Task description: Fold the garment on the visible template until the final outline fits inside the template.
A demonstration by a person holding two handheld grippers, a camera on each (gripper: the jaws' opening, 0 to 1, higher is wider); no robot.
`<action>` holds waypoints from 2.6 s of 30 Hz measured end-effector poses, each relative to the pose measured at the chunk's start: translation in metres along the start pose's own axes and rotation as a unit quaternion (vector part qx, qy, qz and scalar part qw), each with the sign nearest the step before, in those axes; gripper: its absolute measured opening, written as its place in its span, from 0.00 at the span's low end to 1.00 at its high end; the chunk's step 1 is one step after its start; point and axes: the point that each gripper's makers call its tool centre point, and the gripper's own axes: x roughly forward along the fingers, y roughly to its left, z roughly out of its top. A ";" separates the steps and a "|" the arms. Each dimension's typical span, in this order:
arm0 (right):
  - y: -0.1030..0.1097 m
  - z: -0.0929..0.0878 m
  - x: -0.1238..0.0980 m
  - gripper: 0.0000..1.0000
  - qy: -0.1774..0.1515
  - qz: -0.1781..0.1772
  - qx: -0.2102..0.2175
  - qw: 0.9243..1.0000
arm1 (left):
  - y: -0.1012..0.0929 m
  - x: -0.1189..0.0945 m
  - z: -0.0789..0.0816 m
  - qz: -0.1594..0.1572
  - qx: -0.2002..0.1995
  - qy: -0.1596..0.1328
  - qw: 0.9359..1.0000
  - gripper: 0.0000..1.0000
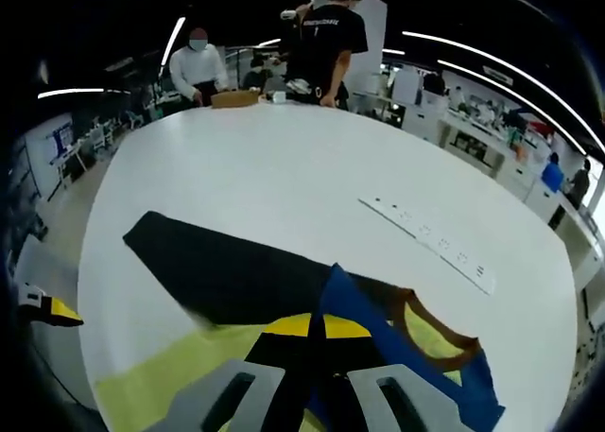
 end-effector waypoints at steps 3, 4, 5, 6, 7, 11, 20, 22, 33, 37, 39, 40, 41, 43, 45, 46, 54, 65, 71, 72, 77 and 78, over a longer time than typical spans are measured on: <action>0.007 0.000 0.002 0.00 -0.003 0.007 -0.002 1.000 | 0.000 0.000 -0.001 0.000 -0.001 0.000 1.000 0.90; 0.009 0.000 0.002 0.00 -0.003 0.009 -0.002 1.000 | 0.000 0.000 -0.001 0.000 -0.001 0.001 1.000 0.90; 0.010 0.000 0.003 0.00 -0.003 0.010 -0.002 1.000 | 0.000 0.000 -0.002 0.001 -0.001 0.001 1.000 0.90; 0.014 -0.002 0.003 0.00 -0.002 0.014 -0.001 1.000 | 0.001 0.000 -0.002 0.001 -0.001 0.001 1.000 0.90; 0.016 -0.002 0.003 0.00 -0.003 0.015 0.000 1.000 | 0.001 0.000 -0.002 0.001 -0.002 0.001 1.000 0.90; 0.025 -0.006 0.006 0.00 -0.002 0.023 0.003 1.000 | 0.002 0.000 -0.003 0.001 -0.002 0.001 1.000 0.90; 0.033 -0.015 0.016 0.00 0.002 0.028 0.026 0.999 | 0.001 0.000 -0.003 0.000 -0.002 0.002 1.000 0.90; 0.033 -0.017 0.017 0.00 0.003 0.027 0.039 0.999 | 0.000 0.000 -0.003 0.000 -0.001 0.002 1.000 0.90; 0.040 -0.013 0.014 0.07 -0.008 0.051 0.060 0.997 | 0.001 -0.002 -0.003 0.004 0.000 0.000 1.000 0.92; 0.037 -0.009 0.009 0.18 -0.018 0.056 0.062 0.996 | 0.001 -0.002 -0.001 0.004 0.002 -0.002 1.000 0.93; 0.033 -0.008 0.006 0.25 -0.025 0.051 0.058 0.997 | 0.002 -0.002 0.000 0.005 0.005 -0.002 1.000 0.95; 0.031 -0.007 0.004 0.28 -0.028 0.050 0.058 0.997 | 0.002 -0.002 0.000 0.005 0.006 -0.001 1.000 0.95; 0.030 -0.007 0.003 0.32 -0.029 0.049 0.060 0.997 | 0.003 -0.002 0.001 0.006 0.008 -0.002 1.000 0.97; 0.027 -0.008 0.000 0.42 -0.035 0.049 0.060 0.996 | 0.003 -0.001 0.002 0.006 0.009 -0.003 1.000 0.98; 0.025 -0.009 -0.004 0.51 -0.038 0.051 0.057 0.996 | 0.003 -0.001 0.003 0.005 0.011 -0.004 1.000 0.99; 0.024 -0.010 -0.004 0.54 -0.038 0.051 0.058 0.996 | 0.003 -0.001 0.004 0.004 0.012 -0.004 1.000 0.99; 0.011 -0.027 -0.017 0.78 -0.035 0.053 0.075 0.995 | -0.001 0.000 0.004 -0.001 0.017 -0.001 1.000 0.99; -0.014 -0.055 -0.043 0.90 -0.033 0.052 0.092 0.994 | 0.002 0.000 0.006 0.002 0.021 -0.003 1.000 0.99; -0.029 -0.070 -0.062 0.92 -0.039 0.061 0.100 0.992 | 0.002 0.000 0.009 0.000 0.027 -0.004 1.000 0.99; -0.032 -0.073 -0.064 0.92 -0.038 0.061 0.100 0.992 | 0.001 0.000 0.010 -0.001 0.029 -0.003 1.000 0.99; -0.050 -0.089 -0.077 0.91 -0.039 0.057 0.112 0.991 | -0.003 0.002 0.013 -0.005 0.034 -0.004 0.999 0.99; -0.052 -0.091 -0.079 0.91 -0.040 0.056 0.114 0.991 | -0.003 0.003 0.013 -0.006 0.035 -0.003 0.999 0.99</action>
